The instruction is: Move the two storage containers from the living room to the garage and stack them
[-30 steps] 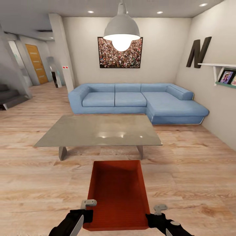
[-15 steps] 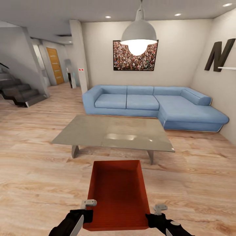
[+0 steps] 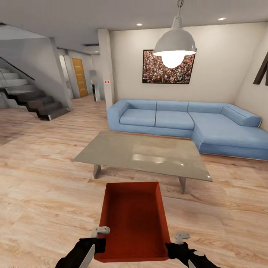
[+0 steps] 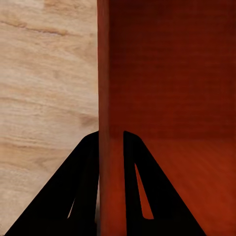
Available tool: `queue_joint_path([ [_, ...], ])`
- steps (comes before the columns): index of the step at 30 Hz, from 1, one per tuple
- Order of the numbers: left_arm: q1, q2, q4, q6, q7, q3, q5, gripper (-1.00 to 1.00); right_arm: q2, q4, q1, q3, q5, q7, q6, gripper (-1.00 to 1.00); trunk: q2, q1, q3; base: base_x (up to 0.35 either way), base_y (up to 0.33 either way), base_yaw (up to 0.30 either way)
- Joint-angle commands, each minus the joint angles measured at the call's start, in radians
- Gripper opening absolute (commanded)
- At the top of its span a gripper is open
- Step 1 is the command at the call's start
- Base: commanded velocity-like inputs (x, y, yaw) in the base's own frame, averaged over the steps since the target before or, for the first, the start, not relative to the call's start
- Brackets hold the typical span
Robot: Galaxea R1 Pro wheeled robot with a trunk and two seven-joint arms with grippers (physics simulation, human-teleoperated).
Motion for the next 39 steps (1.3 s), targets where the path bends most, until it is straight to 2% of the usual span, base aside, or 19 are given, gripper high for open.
queue_joint_path([
  [1,-0.001,0.005,-0.001,0.007,0.014,-0.003,-0.008,-1.00,-0.002,0.000,0.000,0.008,-0.009,0.001,-0.003,-1.00,0.007,-0.004,0.003,0.000,0.000,0.223],
  [14,-0.001,0.005,-0.001,0.007,0.014,-0.003,-0.009,-1.00,-0.002,0.000,0.000,0.010,-0.007,0.001,-0.003,-1.00,0.098,-0.054,0.059,0.000,0.000,0.200],
  [29,-0.001,0.005,-0.001,0.007,0.014,-0.003,-0.009,-1.00,-0.002,0.000,0.000,0.010,-0.007,0.002,-0.003,-1.00,0.203,-0.111,0.110,0.000,0.000,0.018],
  [39,-0.001,0.005,-0.001,0.007,0.014,-0.003,-0.009,-1.00,-0.002,0.000,0.000,0.010,-0.006,0.000,-0.003,-1.00,0.273,-0.150,0.152,0.000,0.000,0.178],
])
